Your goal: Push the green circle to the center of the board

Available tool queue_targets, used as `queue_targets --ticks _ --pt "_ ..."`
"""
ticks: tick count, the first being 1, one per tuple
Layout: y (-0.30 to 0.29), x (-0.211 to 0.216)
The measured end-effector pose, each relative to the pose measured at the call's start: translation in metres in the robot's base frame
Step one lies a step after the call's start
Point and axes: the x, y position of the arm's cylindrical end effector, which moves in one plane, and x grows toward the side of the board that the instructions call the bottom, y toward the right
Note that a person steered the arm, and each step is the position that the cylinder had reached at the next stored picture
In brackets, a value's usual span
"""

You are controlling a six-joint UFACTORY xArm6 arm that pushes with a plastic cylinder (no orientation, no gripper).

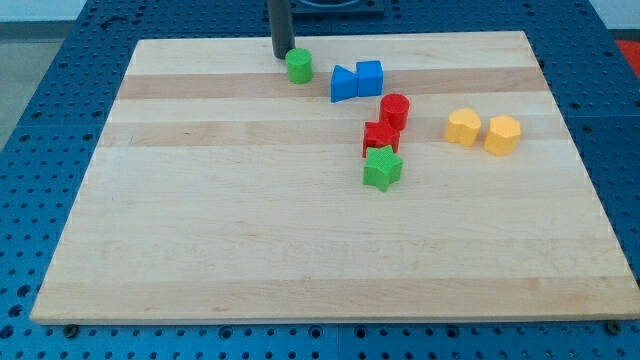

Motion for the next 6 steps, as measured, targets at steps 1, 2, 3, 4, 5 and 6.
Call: queue_targets --ticks 1,2,3,4,5,6 --pt "0.032 -0.014" --pt "0.044 -0.032" --pt "0.025 -0.005" --pt "0.025 0.016" --pt "0.024 0.052" --pt "0.019 0.099"
